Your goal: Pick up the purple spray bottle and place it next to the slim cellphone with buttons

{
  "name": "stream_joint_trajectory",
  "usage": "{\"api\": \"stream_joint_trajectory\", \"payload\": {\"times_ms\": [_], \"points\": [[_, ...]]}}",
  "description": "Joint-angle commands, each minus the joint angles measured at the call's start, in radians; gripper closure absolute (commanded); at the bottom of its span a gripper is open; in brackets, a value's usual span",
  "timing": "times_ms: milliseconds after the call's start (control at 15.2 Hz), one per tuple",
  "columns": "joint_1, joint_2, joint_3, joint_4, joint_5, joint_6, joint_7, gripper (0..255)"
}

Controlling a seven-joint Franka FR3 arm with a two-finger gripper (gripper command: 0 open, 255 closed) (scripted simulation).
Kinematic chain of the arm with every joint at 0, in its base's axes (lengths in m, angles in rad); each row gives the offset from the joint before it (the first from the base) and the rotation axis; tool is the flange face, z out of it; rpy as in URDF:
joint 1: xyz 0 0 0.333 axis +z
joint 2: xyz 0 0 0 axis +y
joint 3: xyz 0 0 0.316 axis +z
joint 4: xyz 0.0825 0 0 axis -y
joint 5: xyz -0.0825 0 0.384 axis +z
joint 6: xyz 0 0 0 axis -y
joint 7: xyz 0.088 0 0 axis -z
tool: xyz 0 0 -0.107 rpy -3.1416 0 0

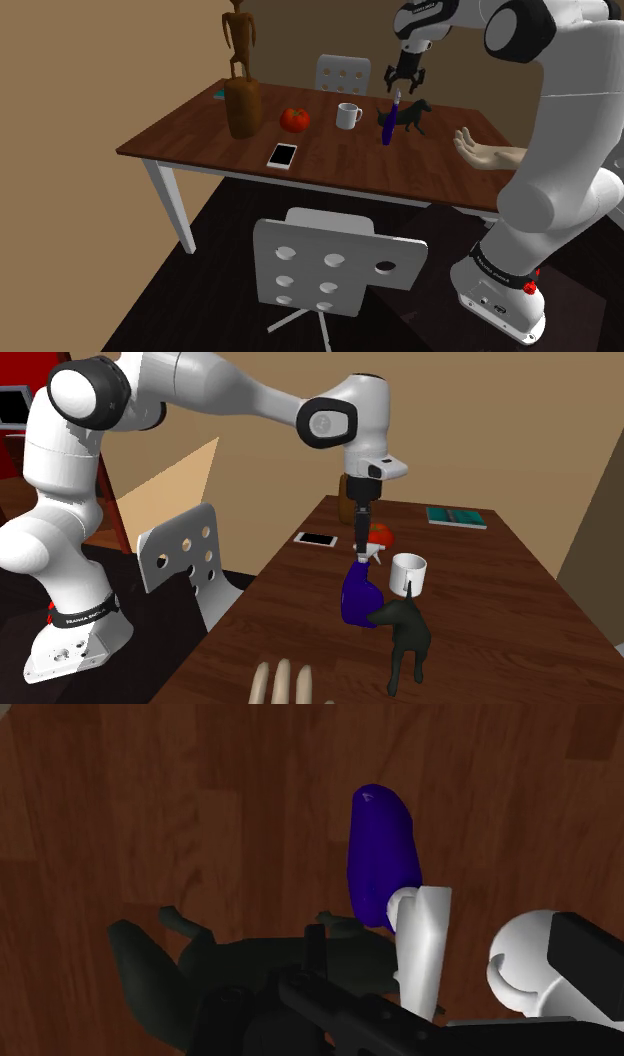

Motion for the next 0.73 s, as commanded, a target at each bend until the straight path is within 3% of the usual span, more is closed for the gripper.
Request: {"api": "stream_joint_trajectory", "payload": {"times_ms": [0, 660], "points": [[-0.001, 0.006, 0.000, -0.020, 0.002, 0.026, -0.001, 0], [-0.001, 0.018, 0.002, -0.050, 0.006, 0.068, -0.003, 0]]}}
